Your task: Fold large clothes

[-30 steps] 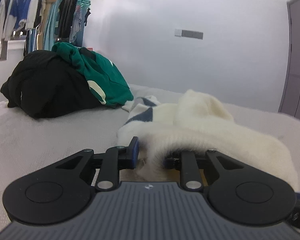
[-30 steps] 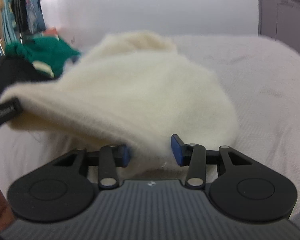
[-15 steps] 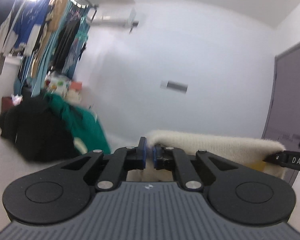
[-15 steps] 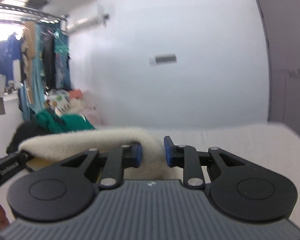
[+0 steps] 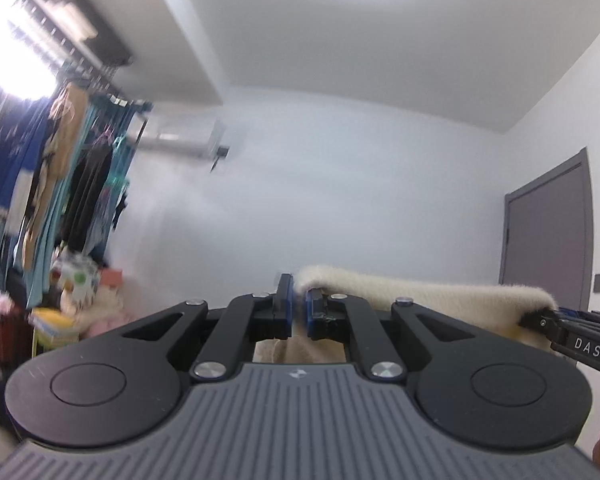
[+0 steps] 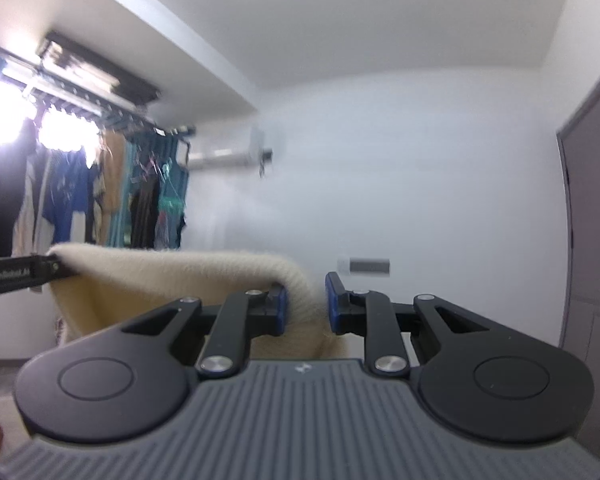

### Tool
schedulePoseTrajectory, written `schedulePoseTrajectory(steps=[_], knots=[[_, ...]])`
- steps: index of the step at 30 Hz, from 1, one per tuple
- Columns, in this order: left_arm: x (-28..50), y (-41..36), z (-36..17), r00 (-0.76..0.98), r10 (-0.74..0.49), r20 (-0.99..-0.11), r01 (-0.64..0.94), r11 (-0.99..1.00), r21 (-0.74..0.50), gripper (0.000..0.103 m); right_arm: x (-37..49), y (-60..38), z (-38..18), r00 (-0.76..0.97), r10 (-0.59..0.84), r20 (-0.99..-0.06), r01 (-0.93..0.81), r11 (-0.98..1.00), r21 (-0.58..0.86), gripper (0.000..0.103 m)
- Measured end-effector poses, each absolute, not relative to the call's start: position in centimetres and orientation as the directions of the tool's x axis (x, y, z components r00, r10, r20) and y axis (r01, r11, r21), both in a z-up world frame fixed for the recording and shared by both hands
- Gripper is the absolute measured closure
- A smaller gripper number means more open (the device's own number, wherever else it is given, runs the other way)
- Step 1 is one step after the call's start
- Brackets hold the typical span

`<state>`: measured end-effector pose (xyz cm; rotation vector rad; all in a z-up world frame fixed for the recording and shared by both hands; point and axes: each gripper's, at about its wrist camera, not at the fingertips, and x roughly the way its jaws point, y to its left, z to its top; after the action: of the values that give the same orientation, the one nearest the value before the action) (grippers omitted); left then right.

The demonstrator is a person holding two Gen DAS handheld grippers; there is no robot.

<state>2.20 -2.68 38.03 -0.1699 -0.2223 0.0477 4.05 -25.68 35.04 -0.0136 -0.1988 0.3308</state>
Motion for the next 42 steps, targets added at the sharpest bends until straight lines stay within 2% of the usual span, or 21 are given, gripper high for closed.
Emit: schedulePoseTrajectory(steps=[3, 5, 8, 10, 13, 16, 22, 28, 31, 36, 42], knots=[[1.2, -3.2, 42.2, 0.97, 0.059, 0.238, -0.027, 0.991, -0.134, 0.095, 3.9, -25.7, 38.2, 0.912, 0.342, 0.225, -0.336, 0.94, -0.064, 0.08], [1.7, -3.3, 43.7, 0.973, 0.055, 0.222, -0.029, 0.992, -0.121, 0.095, 4.8, -25.4, 39.4, 0.91, 0.354, 0.215, -0.349, 0.935, -0.062, 0.08], [4.4, -2.7, 42.9, 0.988, 0.05, 0.144, -0.031, 0.991, -0.127, 0.095, 8.0, -24.3, 39.0, 0.914, 0.38, 0.144, -0.377, 0.925, -0.05, 0.08], [7.5, -1.9, 40.3, 0.996, 0.048, 0.077, -0.036, 0.988, -0.149, 0.095, 11.3, -22.9, 37.1, 0.923, 0.378, 0.069, -0.376, 0.926, -0.042, 0.08], [12.7, -0.7, 35.2, 0.998, 0.059, -0.006, -0.059, 0.983, -0.174, 0.095, 17.1, -20.6, 33.0, 0.927, 0.373, -0.035, -0.374, 0.927, -0.014, 0.08], [18.7, 0.6, 29.6, 0.995, 0.068, -0.067, -0.08, 0.977, -0.197, 0.095, 23.5, -18.9, 28.8, 0.925, 0.367, -0.098, -0.369, 0.93, 0.004, 0.08], [33.2, 5.5, 15.3, 0.963, 0.08, -0.258, -0.156, 0.945, -0.288, 0.095, 35.7, -15.0, 18.7, 0.902, 0.361, -0.236, -0.367, 0.93, 0.019, 0.08], [46.2, 10.0, 2.2, 0.934, 0.065, -0.351, -0.172, 0.943, -0.285, 0.095, 46.0, -11.8, 7.6, 0.892, 0.331, -0.306, -0.343, 0.939, 0.016, 0.08], [51.1, 10.7, -3.4, 0.904, 0.042, -0.426, -0.176, 0.944, -0.28, 0.094, 49.7, -10.9, 3.1, 0.883, 0.306, -0.355, -0.317, 0.948, 0.031, 0.08], [57.5, 11.1, -11.1, 0.856, 0.008, -0.517, -0.162, 0.954, -0.253, 0.094, 53.3, -11.0, -3.5, 0.85, 0.262, -0.456, -0.268, 0.962, 0.052, 0.08], [61.0, 10.0, -16.7, 0.804, -0.012, -0.594, -0.153, 0.962, -0.226, 0.094, 55.3, -11.3, -8.8, 0.797, 0.256, -0.547, -0.261, 0.963, 0.07, 0.08]])
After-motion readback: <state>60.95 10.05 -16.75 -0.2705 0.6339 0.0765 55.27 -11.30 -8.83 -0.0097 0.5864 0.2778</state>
